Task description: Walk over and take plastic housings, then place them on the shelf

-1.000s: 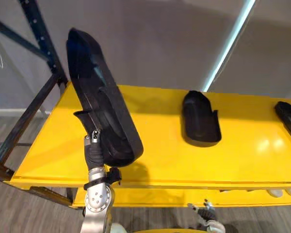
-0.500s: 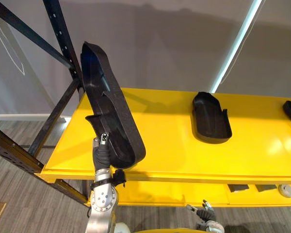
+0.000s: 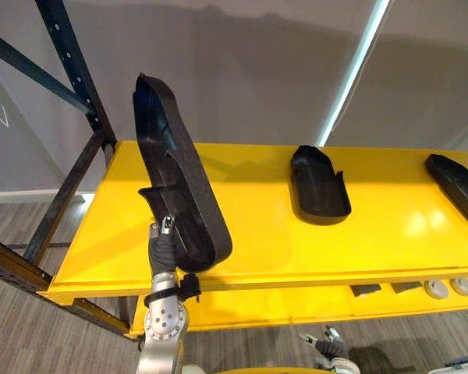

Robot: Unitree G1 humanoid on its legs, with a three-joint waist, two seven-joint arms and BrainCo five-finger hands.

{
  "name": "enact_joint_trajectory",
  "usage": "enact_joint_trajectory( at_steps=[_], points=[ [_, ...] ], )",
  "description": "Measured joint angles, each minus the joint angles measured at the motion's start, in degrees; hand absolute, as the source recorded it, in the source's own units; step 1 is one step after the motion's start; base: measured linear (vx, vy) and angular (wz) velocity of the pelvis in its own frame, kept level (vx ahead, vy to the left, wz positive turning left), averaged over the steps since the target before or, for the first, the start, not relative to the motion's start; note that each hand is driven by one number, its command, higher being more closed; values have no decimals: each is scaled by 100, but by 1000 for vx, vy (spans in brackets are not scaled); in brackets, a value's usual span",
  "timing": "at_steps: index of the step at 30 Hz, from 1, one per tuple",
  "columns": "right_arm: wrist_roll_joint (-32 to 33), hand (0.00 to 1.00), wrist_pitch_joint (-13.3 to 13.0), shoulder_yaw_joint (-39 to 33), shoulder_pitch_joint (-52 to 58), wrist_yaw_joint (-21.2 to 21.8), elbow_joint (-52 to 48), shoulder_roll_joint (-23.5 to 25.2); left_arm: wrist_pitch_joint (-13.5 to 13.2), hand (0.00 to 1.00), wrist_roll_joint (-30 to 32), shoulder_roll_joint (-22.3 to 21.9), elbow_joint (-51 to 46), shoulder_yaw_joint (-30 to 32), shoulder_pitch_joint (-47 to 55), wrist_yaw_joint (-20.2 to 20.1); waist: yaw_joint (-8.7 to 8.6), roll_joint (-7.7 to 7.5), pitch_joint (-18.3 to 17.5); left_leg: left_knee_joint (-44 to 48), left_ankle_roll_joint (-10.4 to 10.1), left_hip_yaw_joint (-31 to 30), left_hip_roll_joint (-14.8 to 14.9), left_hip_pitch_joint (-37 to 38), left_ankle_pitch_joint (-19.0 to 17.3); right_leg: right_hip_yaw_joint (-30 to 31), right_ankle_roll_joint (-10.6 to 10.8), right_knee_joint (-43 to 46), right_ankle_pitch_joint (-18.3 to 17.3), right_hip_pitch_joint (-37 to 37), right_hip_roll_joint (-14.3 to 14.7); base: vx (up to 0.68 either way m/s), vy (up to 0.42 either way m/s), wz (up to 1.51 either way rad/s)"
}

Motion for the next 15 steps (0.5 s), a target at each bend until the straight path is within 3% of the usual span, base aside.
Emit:
enact_joint_trajectory(
  at_steps=[6, 15],
  points=[
    [-77, 0, 1, 5, 220, 121, -5, -1, 391, 100, 489, 233, 256, 287, -197, 25, -9, 0, -166, -219, 12, 122, -27, 61, 108, 79, -1, -284, 225, 28, 18, -56, 8, -9],
    [-220, 0, -3, -2, 208, 250, 151, -17, 908, 100, 1130, 681, 730, 892, -1366, 181, -39, 40, -250, -603, -58, 168, -118, 207, 367, 189, -15, -542, 361, 82, 54, 9, -10, -3]
  ],
)
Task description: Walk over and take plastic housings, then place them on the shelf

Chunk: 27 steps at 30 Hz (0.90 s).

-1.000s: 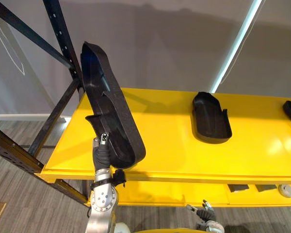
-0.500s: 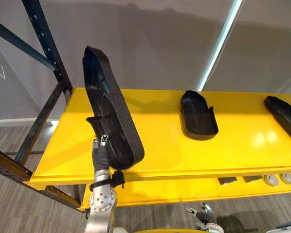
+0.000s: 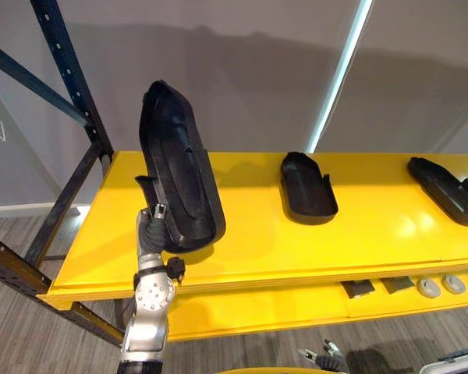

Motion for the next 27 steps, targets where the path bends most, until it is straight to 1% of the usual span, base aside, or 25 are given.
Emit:
enact_joint_trajectory(
  at_steps=[1, 2, 3, 4, 5, 6, 8, 11, 14, 19, 20, 24, 27],
  points=[
    [-11, 0, 6, -2, -35, 5, 45, -15, 30, 100, 50, 39, 119, 99, -172, 4, 0, -31, -22, -2, 1, 5, -4, 2, 2, 6, -2, -8, 3, 2, -2, 51, -1, -5],
    [-13, 0, 6, -3, -43, 9, 55, -15, 56, 100, 80, 57, 186, 131, -255, 4, -1, -20, -22, -5, 2, 5, -7, 2, 2, 9, -2, -12, 3, 1, -3, 0, 0, 0],
    [-20, 0, 7, -2, -62, 18, 70, -15, 112, 100, 130, 106, 265, 171, -340, 8, 2, 57, 12, -24, 0, 7, -12, 7, 6, 9, -2, -32, 13, 2, -5, 16, -1, -4],
    [-38, 0, 15, -2, -83, 71, 75, -28, 133, 100, 216, 197, 519, 221, -470, 7, -4, 6, -25, -178, -2, 33, -41, 81, 88, 27, 3, -100, 72, 15, -12, 14, -5, -6],
    [-79, 0, 23, 1, -108, 119, 76, -35, 196, 100, 236, 276, 724, 286, -577, -8, -6, 40, -3, -328, 6, 52, -75, 117, 168, 33, 8, -131, 89, -1, -25, 6, -6, -4],
    [-103, 0, 24, -2, -122, 124, 76, -43, 243, 100, 269, 305, 826, 319, -621, -15, -19, 37, -5, -383, 2, 53, -85, 128, 208, 31, 14, -158, 116, -2, -28, -7, -9, -4],
    [-159, 0, 33, -2, -155, 136, 75, -82, 402, 100, 357, 403, 1184, 444, -712, -21, -92, 84, 27, -556, 3, 100, -106, 177, 310, 34, 3, -182, 164, -43, -23, -23, -13, -7],
    [-172, 0, 37, -4, -183, 202, 74, -95, 533, 100, 468, 493, 1487, 536, -759, -38, -128, 104, 40, -701, -3, 104, -113, 197, 421, 39, -12, -181, 213, -102, -4, -47, -22, -4],
    [-175, 0, 39, -4, -189, 231, 74, -113, 574, 100, 486, 640, 1871, 586, -947, -60, -129, 114, 48, -831, -1, 101, -152, 196, 525, 54, -10, -182, 253, -202, -14, -89, -17, -3],
    [-176, 0, 49, -12, -194, 237, 75, -144, 635, 100, 482, 788, 2133, 669, -968, -167, -122, 129, 61, -1178, 1, 56, -280, 308, 651, 140, 29, -209, 294, -293, -56, -82, 6, -9],
    [-176, 0, 49, -14, -199, 238, 76, -144, 643, 0, 483, 787, 2249, 720, -986, -170, -130, 132, 63, -1224, -22, 48, -304, 317, 666, 157, 42, -248, 309, -293, -67, -50, 19, -9],
    [-178, 0, 49, -18, -194, 241, 82, -137, 774, 0, 501, 814, 2649, 865, -1149, -168, -127, 108, 57, -1363, 3, -35, -389, 340, 709, 200, 66, -380, 393, -287, -102, -16, 15, -5],
    [-177, 0, 47, -32, -199, 241, 105, -128, 776, 0, 589, 887, 2666, 866, -1201, -166, -124, 85, 48, -1393, 41, -39, -403, 347, 743, 206, 71, -382, 399, -285, -107, 27, 3, 0]
  ],
)
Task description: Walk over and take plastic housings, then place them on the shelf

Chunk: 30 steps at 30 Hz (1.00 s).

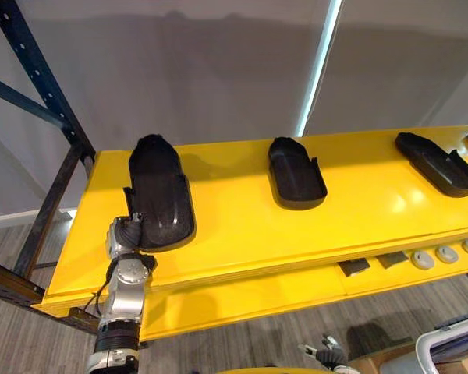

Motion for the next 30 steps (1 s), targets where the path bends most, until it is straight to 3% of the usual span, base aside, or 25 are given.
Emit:
enact_joint_trajectory(
  at_steps=[12, 19, 26, 30],
  points=[
    [5, 0, -2, -22, -102, 2, 152, -5, -8, 0, -72, 60, 248, 118, -401, 25, -14, -18, 26, -121, 9, -8, -11, 152, 5, -1, -9, -17, -6, 93, 16, 21, -2, -1],
    [6, 0, 5, -29, -105, 1, 172, -6, -111, 0, -821, -54, 179, 165, -400, 190, 1, -40, 37, -142, 25, -64, -55, 158, 16, -23, -18, -32, -21, 103, -20, -6, 1, 2],
    [9, 0, 24, -34, -116, 0, 174, 43, -336, 0, -1245, -476, -723, 45, -253, 270, 11, -124, 110, -141, 25, -159, -75, 172, 15, -116, -9, -93, -25, 208, -58, 7, 4, 8],
    [11, 0, 27, -42, -116, -2, 169, 65, -595, 0, -1532, -779, -1448, -135, 25, 252, 42, -121, 116, -108, 33, -162, -65, 159, 0, -79, 7, -86, -34, 256, -60, 17, 1, 0]
  ],
)
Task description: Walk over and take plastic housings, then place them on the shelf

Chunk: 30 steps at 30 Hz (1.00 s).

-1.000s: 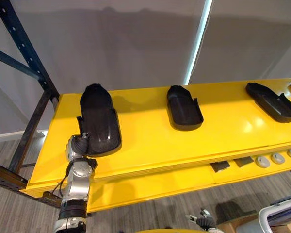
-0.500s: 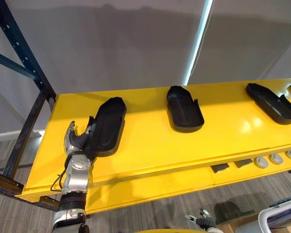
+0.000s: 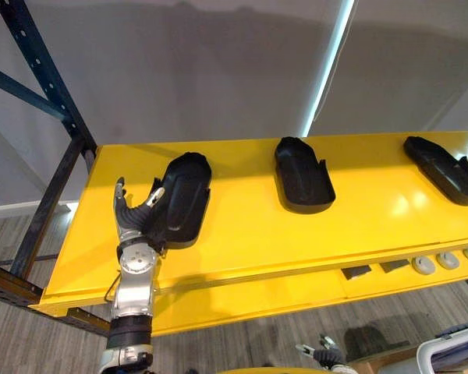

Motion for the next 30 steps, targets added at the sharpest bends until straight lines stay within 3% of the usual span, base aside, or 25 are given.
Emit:
enact_joint_trajectory(
  at_steps=[5, 9, 13, 23, 24, 30],
  points=[
    [-1, 0, 0, -4, 26, -2, -41, 6, -119, 0, -39, -411, -686, -344, 311, -52, 81, 33, 22, 335, 6, -30, 25, -93, -246, 15, 62, 117, -97, 30, -21, -4, 1, 1],
    [-1, 0, -3, -4, 44, -8, -63, 14, -319, 0, -39, -483, -1115, -484, 541, -125, 94, 33, 22, 551, 19, -94, 42, -185, -332, -31, 99, 200, -172, 30, -32, 2, 0, 8],
    [-1, 0, -4, -3, 69, -8, -81, 30, -326, 0, 40, -564, -1397, -562, 672, -119, 105, 26, 17, 830, 22, -158, 79, -323, -461, -80, 105, 205, -179, 41, -33, 13, -2, 5],
    [5, 0, -52, 24, 190, -24, -267, 73, -374, 0, 934, -692, -1960, -1089, 1412, -136, 108, 33, 18, 1375, 36, -242, 204, -612, -800, -111, 104, 237, -181, 79, -30, -9, 3, 2],
    [6, 0, -59, 29, 192, -33, -267, 76, -442, 100, 1008, -692, -2063, -1145, 1535, -135, 109, 33, 17, 1424, 57, -241, 215, -628, -856, -107, 101, 238, -184, 81, -29, 0, 0, 0],
    [51, 0, -154, 79, 237, -128, -276, 52, -713, 100, 1387, -688, -2402, -1372, 2389, -112, 121, 49, 20, 1782, 41, -260, 298, -802, -1031, -129, 63, 295, -224, 44, 12, -4, 1, 0]
  ],
)
